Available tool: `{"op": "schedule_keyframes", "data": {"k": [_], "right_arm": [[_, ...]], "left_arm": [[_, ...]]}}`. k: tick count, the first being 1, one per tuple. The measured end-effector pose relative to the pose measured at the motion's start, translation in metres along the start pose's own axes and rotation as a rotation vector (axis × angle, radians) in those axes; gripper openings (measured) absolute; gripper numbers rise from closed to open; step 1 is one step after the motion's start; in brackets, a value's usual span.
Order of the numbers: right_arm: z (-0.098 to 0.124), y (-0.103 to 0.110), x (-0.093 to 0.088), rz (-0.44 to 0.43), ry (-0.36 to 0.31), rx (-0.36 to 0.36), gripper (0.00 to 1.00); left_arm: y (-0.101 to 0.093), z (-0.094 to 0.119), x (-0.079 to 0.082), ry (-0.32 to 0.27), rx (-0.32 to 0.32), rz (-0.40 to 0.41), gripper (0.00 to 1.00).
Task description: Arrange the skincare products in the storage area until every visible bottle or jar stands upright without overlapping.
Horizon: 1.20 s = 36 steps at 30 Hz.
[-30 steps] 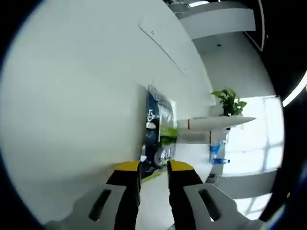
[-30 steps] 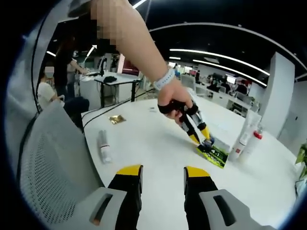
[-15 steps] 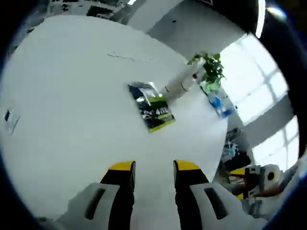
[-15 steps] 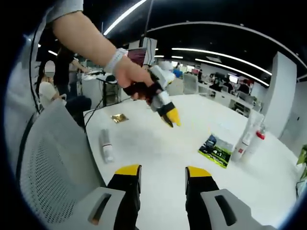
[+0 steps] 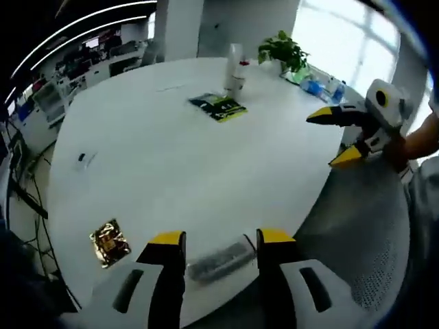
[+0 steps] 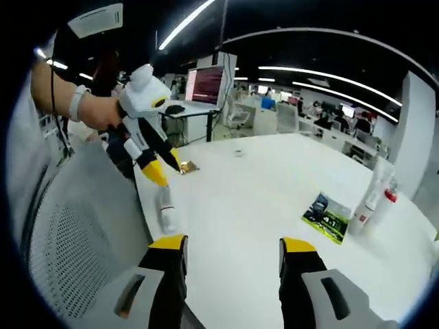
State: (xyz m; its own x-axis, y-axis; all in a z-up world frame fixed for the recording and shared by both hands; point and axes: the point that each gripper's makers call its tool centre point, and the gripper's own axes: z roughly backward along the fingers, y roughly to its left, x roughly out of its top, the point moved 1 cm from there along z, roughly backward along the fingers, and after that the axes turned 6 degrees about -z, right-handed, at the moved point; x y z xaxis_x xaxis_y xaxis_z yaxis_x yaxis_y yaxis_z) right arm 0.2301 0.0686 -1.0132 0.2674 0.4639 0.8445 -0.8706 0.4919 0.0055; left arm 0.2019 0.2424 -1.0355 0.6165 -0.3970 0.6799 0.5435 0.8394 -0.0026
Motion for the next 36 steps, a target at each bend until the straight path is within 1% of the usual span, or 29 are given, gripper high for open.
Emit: {"op": "schedule_keyframes", "data": {"k": [1, 2, 3, 4, 5, 6, 7, 8, 9, 10, 11, 12, 14, 15, 17, 18, 19, 20, 22, 23, 24, 26, 28, 29, 30, 31, 32, 34, 36], "right_arm": [[-0.001, 0.000, -0.002, 0.007, 0.012, 0.001, 0.53], [-0.002, 0.001, -0.004, 0.001, 0.021, 0.005, 0.53], [-0.002, 0.001, -0.004, -0.005, 0.023, 0.008, 0.53], [-0.002, 0.001, -0.005, -0.021, 0.024, 0.014, 0.53], [-0.002, 0.000, -0.006, -0.028, 0.031, 0.013, 0.53], [-0.003, -0.002, -0.009, -0.042, 0.042, 0.013, 0.53], [-0.003, -0.003, -0.011, -0.058, 0.050, 0.013, 0.53], [-0.004, -0.005, -0.013, -0.076, 0.057, 0.010, 0.53], [-0.004, -0.006, -0.013, -0.080, 0.059, 0.008, 0.53], [-0.004, -0.008, -0.014, -0.080, 0.063, 0.001, 0.53], [-0.004, -0.009, -0.015, -0.085, 0.066, -0.005, 0.53], [-0.004, -0.008, -0.016, -0.086, 0.071, -0.004, 0.53], [-0.005, -0.007, -0.021, -0.079, 0.094, -0.001, 0.54], [-0.006, -0.004, -0.024, -0.074, 0.110, 0.009, 0.54], [-0.006, -0.003, -0.027, -0.078, 0.125, 0.016, 0.55], [-0.006, -0.003, -0.029, -0.086, 0.133, 0.021, 0.55], [-0.007, -0.002, -0.030, -0.092, 0.139, 0.025, 0.55], [-0.008, -0.002, -0.035, -0.109, 0.167, 0.037, 0.55], [-0.008, 0.000, -0.043, -0.136, 0.206, 0.046, 0.56], [-0.009, 0.000, -0.046, -0.145, 0.225, 0.053, 0.56], [-0.010, 0.000, -0.049, -0.151, 0.242, 0.053, 0.57], [-0.010, -0.001, -0.055, -0.162, 0.270, 0.050, 0.58], [-0.011, 0.000, -0.060, -0.170, 0.295, 0.052, 0.59], [-0.010, 0.000, -0.061, -0.171, 0.302, 0.052, 0.61], [-0.009, 0.000, -0.064, -0.171, 0.315, 0.052, 0.62], [-0.009, 0.000, -0.066, -0.169, 0.326, 0.053, 0.62], [-0.008, 0.001, -0.068, -0.171, 0.336, 0.057, 0.62], [-0.008, 0.001, -0.069, -0.174, 0.346, 0.061, 0.64], [-0.007, 0.000, -0.070, -0.181, 0.348, 0.059, 0.65]], "left_arm": [[-0.003, 0.000, -0.002, -0.009, 0.002, -0.033, 0.36], [-0.007, 0.000, -0.006, 0.004, 0.000, -0.063, 0.36], [-0.008, -0.002, -0.011, 0.031, -0.006, -0.092, 0.36], [-0.009, -0.005, -0.017, 0.074, 0.001, -0.131, 0.36], [-0.009, -0.010, -0.022, 0.108, -0.004, -0.151, 0.36], [-0.011, -0.011, -0.023, 0.118, -0.002, -0.152, 0.36], [-0.012, -0.014, -0.019, 0.093, -0.001, -0.166, 0.37], [-0.013, -0.017, -0.015, 0.081, -0.005, -0.204, 0.39], [-0.013, -0.020, -0.016, 0.099, -0.010, -0.212, 0.41], [-0.014, -0.022, -0.022, 0.152, -0.013, -0.240, 0.43], [-0.013, -0.023, -0.023, 0.166, -0.013, -0.256, 0.44], [-0.013, -0.024, -0.023, 0.180, 0.001, -0.297, 0.45], [-0.017, -0.027, -0.024, 0.185, -0.017, -0.346, 0.49], [-0.020, -0.029, -0.025, 0.196, -0.025, -0.346, 0.53], [-0.016, -0.031, -0.025, 0.210, 0.008, -0.413, 0.59], [-0.016, -0.032, -0.026, 0.223, 0.015, -0.434, 0.63], [-0.016, -0.032, -0.027, 0.237, 0.021, -0.447, 0.64], [-0.015, -0.034, -0.026, 0.228, 0.039, -0.467, 0.64], [-0.015, -0.035, -0.026, 0.223, 0.057, -0.477, 0.66], [-0.013, -0.035, -0.025, 0.218, 0.082, -0.489, 0.68], [-0.013, -0.035, -0.025, 0.213, 0.089, -0.488, 0.71], [-0.018, -0.034, -0.027, 0.196, 0.085, -0.526, 0.74], [-0.020, -0.033, -0.031, 0.210, 0.097, -0.545, 0.72], [-0.020, -0.033, -0.031, 0.209, 0.103, -0.565, 0.72], [-0.023, -0.035, -0.032, 0.219, 0.098, -0.592, 0.72], [-0.022, -0.036, -0.033, 0.238, 0.108, -0.633, 0.72], [-0.021, -0.036, -0.032, 0.236, 0.114, -0.644, 0.72], [-0.022, -0.036, -0.032, 0.228, 0.108, -0.625, 0.71], [-0.019, -0.034, -0.031, 0.220, 0.116, -0.607, 0.72]]}}
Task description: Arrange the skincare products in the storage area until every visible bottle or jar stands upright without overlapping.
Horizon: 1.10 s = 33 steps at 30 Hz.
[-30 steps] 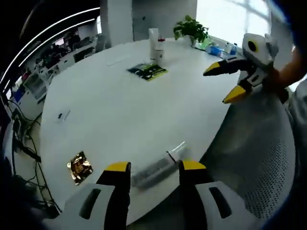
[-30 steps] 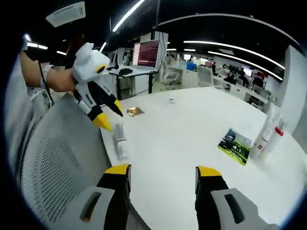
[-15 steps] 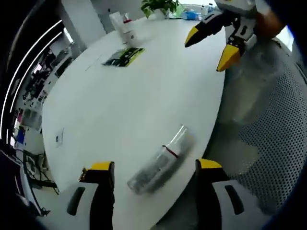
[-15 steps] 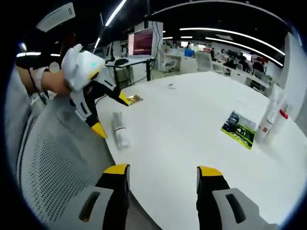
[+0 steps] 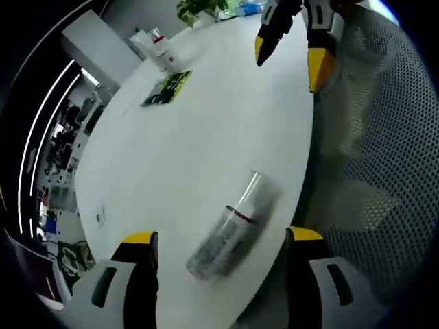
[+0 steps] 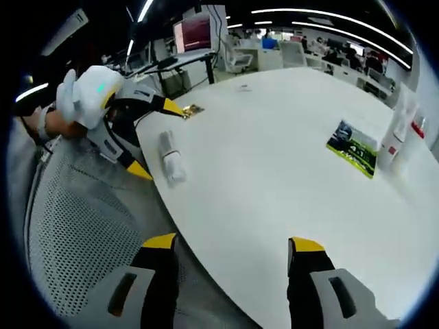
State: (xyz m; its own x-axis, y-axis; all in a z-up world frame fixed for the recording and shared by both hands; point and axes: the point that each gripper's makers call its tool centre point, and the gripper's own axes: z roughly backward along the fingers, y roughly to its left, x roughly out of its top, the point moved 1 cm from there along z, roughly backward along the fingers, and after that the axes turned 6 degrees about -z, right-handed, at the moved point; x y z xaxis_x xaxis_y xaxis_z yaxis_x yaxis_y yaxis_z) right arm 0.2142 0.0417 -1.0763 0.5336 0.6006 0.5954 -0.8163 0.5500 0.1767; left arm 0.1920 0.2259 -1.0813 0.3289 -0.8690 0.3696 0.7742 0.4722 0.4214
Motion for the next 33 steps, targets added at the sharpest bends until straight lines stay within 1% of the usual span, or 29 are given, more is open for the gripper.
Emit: {"op": "schedule_keyframes", "data": {"k": [1, 3, 5, 7, 12, 14, 16, 17, 19, 20, 22, 23, 24, 25, 26, 27, 29, 30, 32, 33], "right_arm": [[0.000, -0.001, -0.001, -0.008, 0.001, -0.001, 0.65], [0.000, -0.003, -0.001, -0.004, -0.002, -0.013, 0.65], [-0.001, -0.003, -0.001, -0.001, -0.008, -0.016, 0.65], [-0.004, -0.003, -0.002, 0.010, 0.001, -0.017, 0.65], [-0.002, 0.000, 0.002, 0.025, -0.025, -0.009, 0.66], [-0.003, -0.001, 0.001, 0.025, -0.020, -0.013, 0.65], [-0.002, -0.003, 0.005, 0.026, -0.041, -0.017, 0.65], [-0.001, -0.003, 0.009, 0.020, -0.058, -0.016, 0.65], [-0.001, -0.004, 0.011, 0.018, -0.066, -0.022, 0.65], [0.001, -0.005, 0.014, 0.018, -0.087, -0.029, 0.65], [0.004, -0.006, 0.017, 0.011, -0.104, -0.032, 0.65], [0.005, -0.007, 0.018, 0.013, -0.113, -0.038, 0.64], [0.007, -0.008, 0.020, 0.012, -0.126, -0.040, 0.64], [0.008, -0.007, 0.022, 0.009, -0.133, -0.040, 0.63], [0.010, -0.008, 0.023, 0.010, -0.142, -0.043, 0.63], [0.010, -0.008, 0.024, 0.010, -0.147, -0.045, 0.63], [0.012, -0.008, 0.025, 0.011, -0.157, -0.050, 0.63], [0.012, -0.008, 0.026, 0.011, -0.159, -0.050, 0.63], [0.012, -0.007, 0.027, 0.014, -0.167, -0.049, 0.63], [0.012, -0.008, 0.026, 0.018, -0.165, -0.049, 0.62]], "left_arm": [[0.003, 0.001, -0.001, -0.001, 0.014, 0.016, 0.71], [0.005, 0.001, -0.001, -0.012, 0.011, 0.042, 0.71], [0.006, 0.001, -0.003, -0.007, 0.015, 0.051, 0.71], [0.008, 0.002, -0.002, -0.017, 0.018, 0.064, 0.73], [0.010, 0.003, -0.003, -0.041, 0.010, 0.128, 0.73], [0.010, 0.003, -0.004, -0.051, 0.001, 0.149, 0.73], [0.012, 0.004, -0.007, -0.045, 0.006, 0.161, 0.73], [0.012, 0.005, -0.007, -0.054, -0.002, 0.168, 0.73], [0.012, 0.004, -0.005, -0.077, -0.019, 0.208, 0.72], [0.011, 0.004, -0.005, -0.086, -0.044, 0.216, 0.72], [0.008, 0.003, -0.003, -0.110, -0.082, 0.239, 0.72], [0.003, 0.002, -0.002, -0.114, -0.132, 0.246, 0.71], [0.005, 0.000, -0.002, -0.114, -0.129, 0.254, 0.70], [0.003, -0.002, -0.003, -0.101, -0.152, 0.229, 0.69], [0.000, -0.005, -0.005, -0.092, -0.170, 0.189, 0.69], [-0.005, -0.008, -0.008, -0.068, -0.201, 0.137, 0.69], [-0.008, -0.014, -0.009, -0.065, -0.222, 0.064, 0.67], [-0.007, -0.016, -0.012, -0.049, -0.223, 0.060, 0.65], [-0.005, -0.019, -0.013, -0.041, -0.238, 0.064, 0.60], [-0.006, -0.021, -0.009, -0.068, -0.271, 0.060, 0.59]]}}
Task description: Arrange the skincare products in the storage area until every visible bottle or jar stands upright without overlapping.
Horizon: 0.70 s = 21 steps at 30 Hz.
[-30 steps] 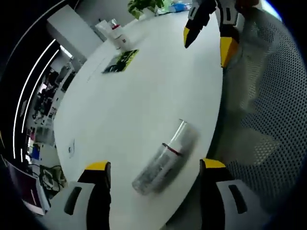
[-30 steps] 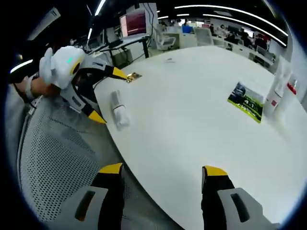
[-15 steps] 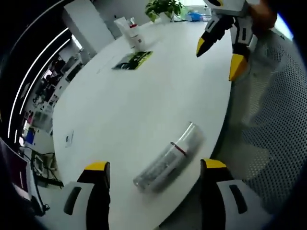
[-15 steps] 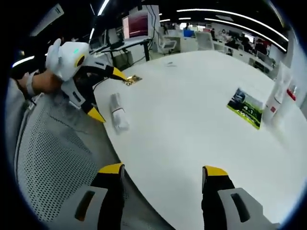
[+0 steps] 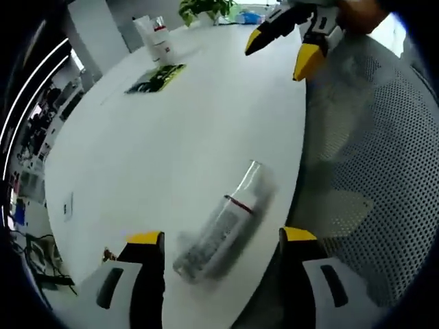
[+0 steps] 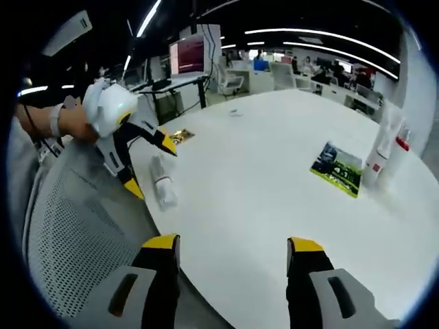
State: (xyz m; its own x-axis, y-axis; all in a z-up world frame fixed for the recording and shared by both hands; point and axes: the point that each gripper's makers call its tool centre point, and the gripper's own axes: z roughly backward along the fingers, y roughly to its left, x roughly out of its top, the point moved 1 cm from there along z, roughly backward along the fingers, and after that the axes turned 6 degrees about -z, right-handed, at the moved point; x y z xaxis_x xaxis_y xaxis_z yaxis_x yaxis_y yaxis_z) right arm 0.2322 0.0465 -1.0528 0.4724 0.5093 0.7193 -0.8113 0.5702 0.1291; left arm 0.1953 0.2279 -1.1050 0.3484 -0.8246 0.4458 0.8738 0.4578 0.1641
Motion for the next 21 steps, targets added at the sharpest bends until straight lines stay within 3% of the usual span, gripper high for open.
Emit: {"op": "schedule_keyframes", "data": {"k": [4, 8, 16, 21], "right_arm": [[-0.001, 0.001, 0.001, -0.003, -0.003, 0.004, 0.62], [-0.001, 0.000, 0.001, -0.012, -0.002, 0.001, 0.62], [-0.001, 0.003, 0.002, -0.011, -0.004, 0.014, 0.61], [-0.001, 0.007, 0.002, -0.011, -0.003, 0.033, 0.61]], "left_arm": [[0.003, -0.004, 0.005, -0.001, -0.036, -0.044, 0.51], [-0.006, -0.007, 0.007, 0.003, -0.133, -0.017, 0.31], [-0.005, -0.007, 0.006, -0.016, -0.073, 0.038, 0.19], [-0.010, -0.005, 0.009, -0.036, -0.050, 0.202, 0.17]]}}
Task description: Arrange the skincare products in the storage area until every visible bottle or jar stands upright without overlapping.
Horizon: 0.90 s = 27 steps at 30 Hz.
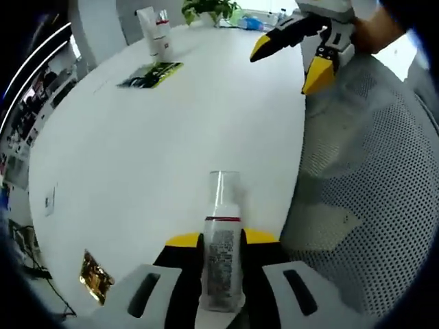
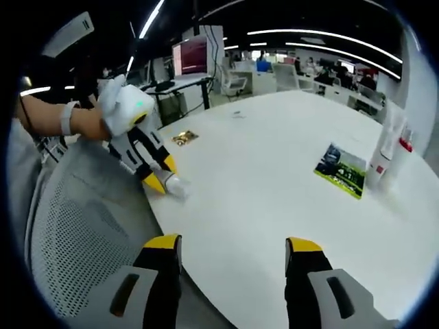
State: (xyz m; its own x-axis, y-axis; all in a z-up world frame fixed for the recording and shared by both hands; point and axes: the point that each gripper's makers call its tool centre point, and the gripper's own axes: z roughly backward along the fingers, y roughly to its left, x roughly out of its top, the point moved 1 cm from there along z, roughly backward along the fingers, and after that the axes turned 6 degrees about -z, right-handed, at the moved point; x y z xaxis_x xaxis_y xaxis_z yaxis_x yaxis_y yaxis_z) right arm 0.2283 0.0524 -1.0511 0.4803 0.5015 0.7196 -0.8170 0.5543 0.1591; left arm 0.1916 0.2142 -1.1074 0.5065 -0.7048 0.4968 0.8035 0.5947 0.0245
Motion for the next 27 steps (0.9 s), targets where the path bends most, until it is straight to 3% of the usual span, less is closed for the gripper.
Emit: {"op": "schedule_keyframes", "data": {"k": [1, 3, 6, 7, 8, 9, 11, 14, 16, 18, 21, 24, 25, 27], "right_arm": [[0.000, 0.000, 0.000, -0.001, 0.002, 0.002, 0.60], [0.001, 0.002, 0.003, -0.018, -0.008, 0.017, 0.60], [0.002, 0.002, 0.010, -0.068, -0.048, 0.035, 0.61], [0.003, 0.002, 0.010, -0.089, -0.047, 0.035, 0.62], [0.004, 0.002, 0.012, -0.121, -0.059, 0.045, 0.62], [0.004, 0.004, 0.014, -0.152, -0.065, 0.064, 0.62], [0.008, 0.002, 0.020, -0.208, -0.091, 0.068, 0.62], [0.010, 0.020, 0.029, -0.368, -0.097, 0.177, 0.54], [0.010, 0.031, 0.038, -0.412, -0.130, 0.217, 0.54], [0.013, 0.049, 0.047, -0.475, -0.162, 0.279, 0.58], [0.016, 0.075, 0.057, -0.613, -0.180, 0.398, 0.59], [0.012, 0.092, 0.059, -0.715, -0.165, 0.434, 0.59], [0.010, 0.102, 0.063, -0.760, -0.166, 0.466, 0.59], [0.004, 0.110, 0.068, -0.848, -0.167, 0.483, 0.59]], "left_arm": [[-0.004, 0.001, 0.000, -0.003, -0.018, 0.072, 0.17], [-0.009, 0.007, 0.008, -0.026, -0.038, 0.141, 0.17], [-0.015, 0.021, 0.034, -0.147, -0.083, 0.284, 0.17], [-0.011, 0.028, 0.046, -0.206, -0.064, 0.332, 0.17], [-0.011, 0.033, 0.052, -0.229, -0.059, 0.349, 0.17], [-0.014, 0.038, 0.055, -0.239, -0.063, 0.354, 0.17], [-0.018, 0.051, 0.059, -0.250, -0.020, 0.283, 0.17], [-0.027, 0.066, 0.061, -0.271, 0.023, 0.249, 0.17], [-0.030, 0.074, 0.064, -0.321, 0.073, 0.210, 0.17], [-0.037, 0.074, 0.062, -0.333, 0.082, 0.217, 0.17], [-0.040, 0.074, 0.070, -0.427, 0.060, 0.302, 0.17], [-0.033, 0.077, 0.070, -0.435, 0.087, 0.317, 0.17], [-0.028, 0.083, 0.077, -0.486, 0.104, 0.345, 0.17], [-0.029, 0.087, 0.083, -0.516, 0.099, 0.367, 0.17]]}}
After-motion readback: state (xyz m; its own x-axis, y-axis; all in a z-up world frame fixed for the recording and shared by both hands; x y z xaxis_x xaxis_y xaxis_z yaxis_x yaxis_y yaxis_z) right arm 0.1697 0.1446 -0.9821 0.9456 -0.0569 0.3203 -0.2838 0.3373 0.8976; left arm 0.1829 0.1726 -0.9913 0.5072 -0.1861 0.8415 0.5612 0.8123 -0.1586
